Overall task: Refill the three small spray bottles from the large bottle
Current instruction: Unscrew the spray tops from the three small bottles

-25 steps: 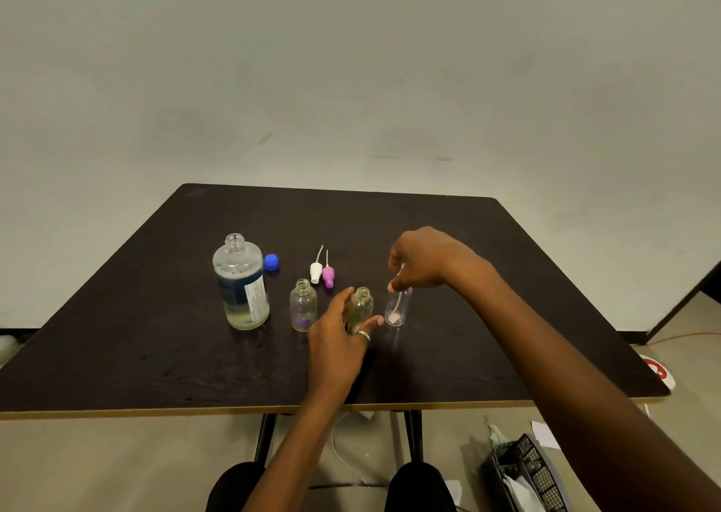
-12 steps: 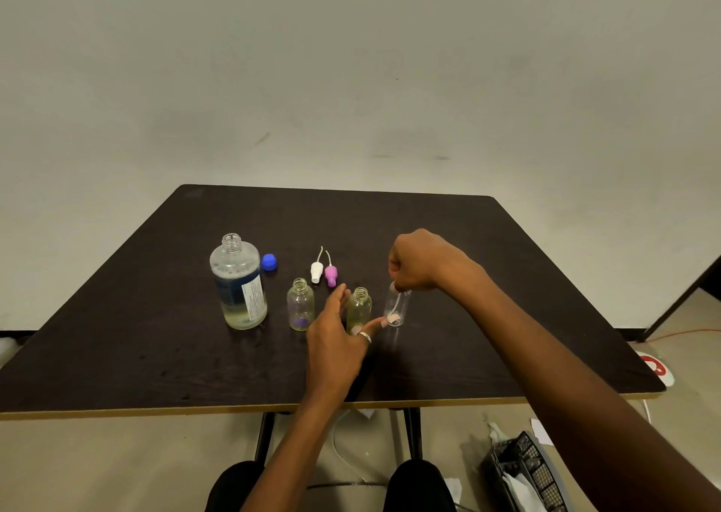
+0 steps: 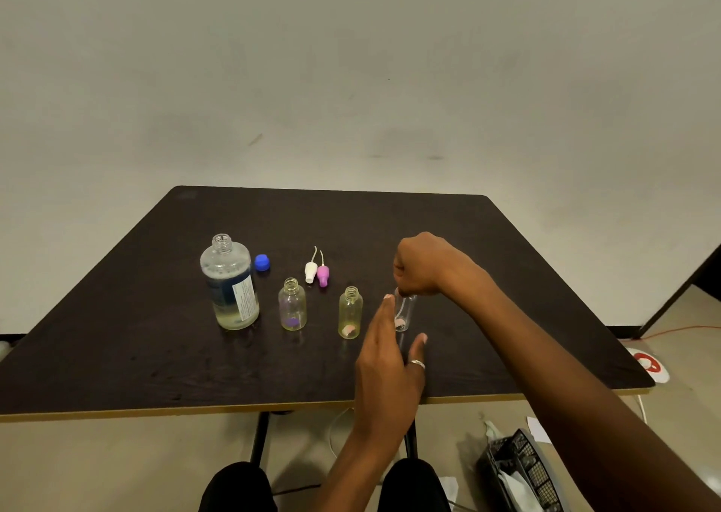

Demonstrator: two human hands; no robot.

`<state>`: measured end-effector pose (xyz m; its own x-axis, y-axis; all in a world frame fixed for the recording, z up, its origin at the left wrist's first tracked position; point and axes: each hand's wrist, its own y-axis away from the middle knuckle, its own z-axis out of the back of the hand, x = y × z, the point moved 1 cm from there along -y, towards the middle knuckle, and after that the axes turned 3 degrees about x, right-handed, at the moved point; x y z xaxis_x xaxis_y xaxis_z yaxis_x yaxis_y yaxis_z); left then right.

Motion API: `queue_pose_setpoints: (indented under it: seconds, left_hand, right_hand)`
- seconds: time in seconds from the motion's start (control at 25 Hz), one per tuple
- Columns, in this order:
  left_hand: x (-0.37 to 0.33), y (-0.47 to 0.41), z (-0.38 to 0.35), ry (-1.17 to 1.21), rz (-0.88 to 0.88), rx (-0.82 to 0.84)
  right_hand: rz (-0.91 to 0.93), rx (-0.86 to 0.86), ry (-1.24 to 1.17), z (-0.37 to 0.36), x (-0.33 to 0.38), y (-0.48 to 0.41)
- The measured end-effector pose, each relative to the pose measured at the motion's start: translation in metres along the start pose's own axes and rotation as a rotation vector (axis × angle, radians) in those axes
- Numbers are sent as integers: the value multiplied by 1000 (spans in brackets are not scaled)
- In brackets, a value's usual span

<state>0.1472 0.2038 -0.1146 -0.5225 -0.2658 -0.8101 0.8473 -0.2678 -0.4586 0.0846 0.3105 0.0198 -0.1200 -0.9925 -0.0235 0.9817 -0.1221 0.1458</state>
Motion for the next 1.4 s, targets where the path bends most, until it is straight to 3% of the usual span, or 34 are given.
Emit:
queue_pose_setpoints:
  seconds: [0.2, 0.44, 0.72, 1.16, 1.4]
  left_hand:
    - [2, -30, -23, 122, 321, 83]
    - [15, -48, -26, 173, 207, 8]
    - [24, -49, -29, 153, 171, -3]
    - [27, -50, -26, 193, 157, -3]
    - [27, -50, -25, 202, 146, 12]
  right_hand:
    - [-15, -28, -50, -3, -3, 3]
    - [7, -62, -113, -10, -8, 4]
    - [-114, -218, -21, -14, -11, 7]
    - [253, 5, -63, -8, -23, 9]
    - [153, 41, -73, -5, -28, 1]
